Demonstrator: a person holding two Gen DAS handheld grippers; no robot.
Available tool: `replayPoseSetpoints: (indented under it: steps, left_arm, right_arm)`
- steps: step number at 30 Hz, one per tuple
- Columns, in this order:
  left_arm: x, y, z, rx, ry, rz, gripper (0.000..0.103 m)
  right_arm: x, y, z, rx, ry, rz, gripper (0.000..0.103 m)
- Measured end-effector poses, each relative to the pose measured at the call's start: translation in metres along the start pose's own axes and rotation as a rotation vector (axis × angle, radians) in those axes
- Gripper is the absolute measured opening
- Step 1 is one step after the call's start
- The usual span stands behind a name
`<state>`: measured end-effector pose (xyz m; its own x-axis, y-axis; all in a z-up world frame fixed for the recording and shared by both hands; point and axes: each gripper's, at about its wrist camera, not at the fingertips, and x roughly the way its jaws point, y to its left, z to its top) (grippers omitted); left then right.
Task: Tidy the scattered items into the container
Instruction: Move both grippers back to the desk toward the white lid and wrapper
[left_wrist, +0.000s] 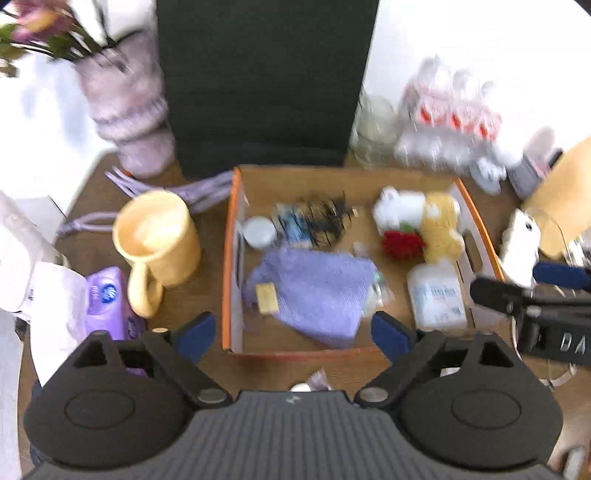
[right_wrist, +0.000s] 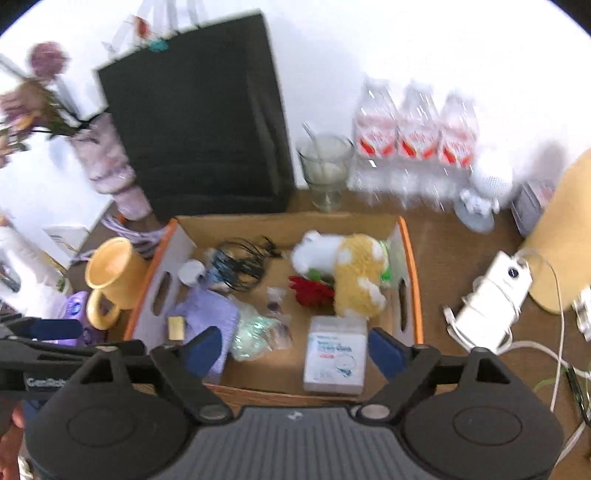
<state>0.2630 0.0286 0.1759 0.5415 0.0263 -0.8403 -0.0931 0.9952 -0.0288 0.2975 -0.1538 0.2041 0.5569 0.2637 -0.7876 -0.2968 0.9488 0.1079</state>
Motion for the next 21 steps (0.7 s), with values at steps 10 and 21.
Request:
replayPoseSetpoints:
  steps: [10, 21]
  left_arm:
    - [-0.007, -0.007, -0.082, 0.028, -0.551, 0.016, 0.103]
    - [-0.029, 0.0, -0.179, 0.046, -0.61, -0.021, 0.103]
  right_arm:
    - [-0.002, -0.001, -0.079, -0.008, -0.394, 0.014, 0.094]
    - [-0.032, 0.006, -0.176, -0.068, -0.473, -0.013, 0.096]
